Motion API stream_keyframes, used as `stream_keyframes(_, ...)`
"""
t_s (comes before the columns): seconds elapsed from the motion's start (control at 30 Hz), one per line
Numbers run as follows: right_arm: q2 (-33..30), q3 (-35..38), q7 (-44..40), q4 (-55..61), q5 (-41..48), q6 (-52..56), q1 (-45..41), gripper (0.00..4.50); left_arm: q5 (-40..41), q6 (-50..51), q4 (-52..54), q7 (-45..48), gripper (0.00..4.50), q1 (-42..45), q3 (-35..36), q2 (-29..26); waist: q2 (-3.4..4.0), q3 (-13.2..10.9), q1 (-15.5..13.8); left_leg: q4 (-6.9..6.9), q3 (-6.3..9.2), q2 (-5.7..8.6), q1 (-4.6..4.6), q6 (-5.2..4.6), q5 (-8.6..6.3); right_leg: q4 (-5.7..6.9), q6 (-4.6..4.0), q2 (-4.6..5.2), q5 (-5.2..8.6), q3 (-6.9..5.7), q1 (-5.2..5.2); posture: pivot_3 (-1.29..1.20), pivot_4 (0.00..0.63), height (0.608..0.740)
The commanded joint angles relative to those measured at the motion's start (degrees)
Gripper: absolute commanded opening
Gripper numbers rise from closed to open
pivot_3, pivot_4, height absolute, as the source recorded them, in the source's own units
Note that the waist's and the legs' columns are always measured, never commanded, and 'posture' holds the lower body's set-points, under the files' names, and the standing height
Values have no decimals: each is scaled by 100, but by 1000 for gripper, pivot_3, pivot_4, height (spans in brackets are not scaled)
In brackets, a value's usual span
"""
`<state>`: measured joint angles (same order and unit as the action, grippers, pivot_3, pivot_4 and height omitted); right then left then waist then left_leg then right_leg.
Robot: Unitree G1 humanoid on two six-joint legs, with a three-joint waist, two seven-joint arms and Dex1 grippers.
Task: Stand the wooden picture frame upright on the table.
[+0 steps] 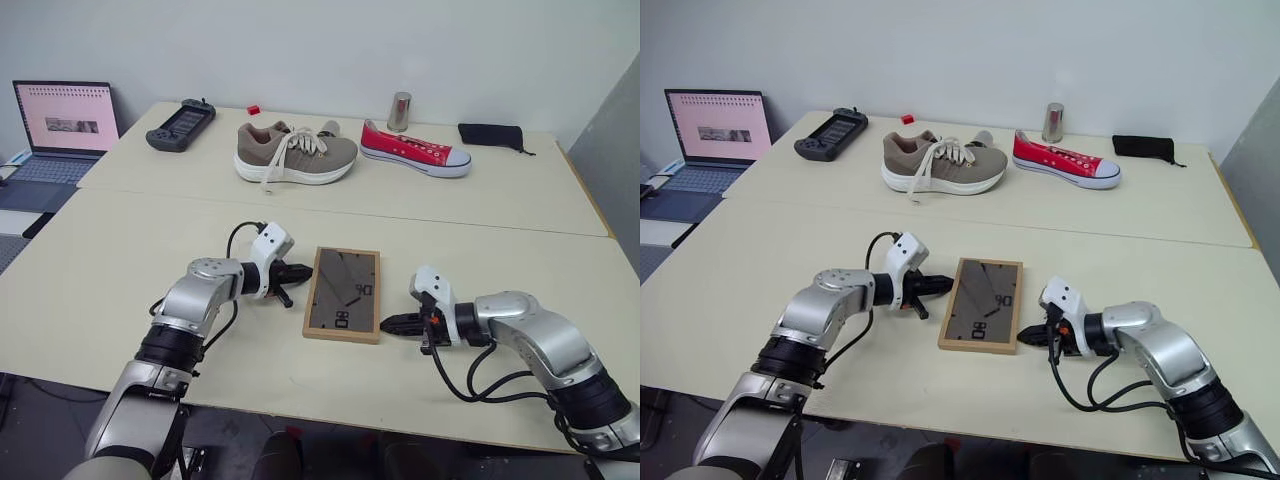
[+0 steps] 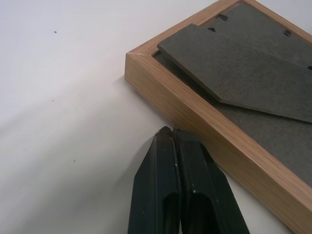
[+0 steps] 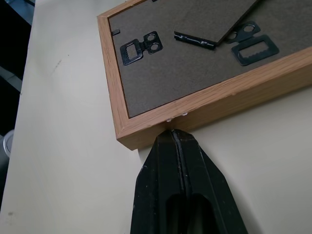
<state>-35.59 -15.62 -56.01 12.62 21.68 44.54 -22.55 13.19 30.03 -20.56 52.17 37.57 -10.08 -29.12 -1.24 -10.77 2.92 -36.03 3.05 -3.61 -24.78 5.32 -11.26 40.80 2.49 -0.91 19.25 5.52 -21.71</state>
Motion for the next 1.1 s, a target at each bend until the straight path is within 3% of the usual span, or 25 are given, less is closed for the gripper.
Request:
stream_keyframes(0.03, -106, 145, 76, 71, -39, -44, -42, 0, -154, -63, 14, 95, 37, 38, -50, -47, 0, 0, -3, -1, 0, 0, 0, 0, 0, 0, 0, 0, 0, 0, 2, 0, 150, 740)
stream_keyframes(0.2, -331, 333, 254, -201, -252, -179, -104, 0, 85, 239, 372, 518, 37, -125, 236, -548, 0, 0, 50, 0, -1, -2, 0, 0, 0, 0, 0, -1, 0, 0, -1, 0, 150, 740)
stream_keyframes(0.3, -300, 371, 334, -394, -349, -256, -235, 0, 516, 929, 800, 1243, 447, -272, 274, -1073, 0, 0, 72, 2, 0, -6, 3, 0, 0, 5, 0, -3, 0, -1, -4, 0, 150, 740)
stream_keyframes(0.47, -152, 282, 355, -601, -442, -363, -381, 0, 974, 1909, 851, 1983, 1596, -229, 270, -1608, 0, 0, 73, 4, 0, -5, 3, -1, 0, 6, 0, -4, 0, -1, -6, 0, 150, 740)
stream_keyframes(0.63, -21, 120, 346, -669, -601, -456, -436, 0, 1663, 3404, 503, 2390, 2616, 155, 333, -1609, 0, -1, 35, 3, 1, -2, -2, -1, -1, 4, 1, -2, 1, -3, -6, 0, 150, 740)
stream_keyframes(0.9, 121, 53, 391, -678, -701, -427, -505, 0, 1676, 3704, -289, 2484, 4344, 577, 116, -1371, 0, -1, 44, 3, 2, -6, 0, -1, 0, 7, 1, -4, 1, -7, -8, 0, 150, 740)
stream_keyframes(1.1, 158, 15, 379, -649, -758, -394, -518, 0, 1484, 3478, -874, 2509, 4496, 813, -98, -955, 0, 0, 38, 2, 2, -5, 0, 0, 0, 7, 0, -3, 0, -6, -7, 0, 150, 740)
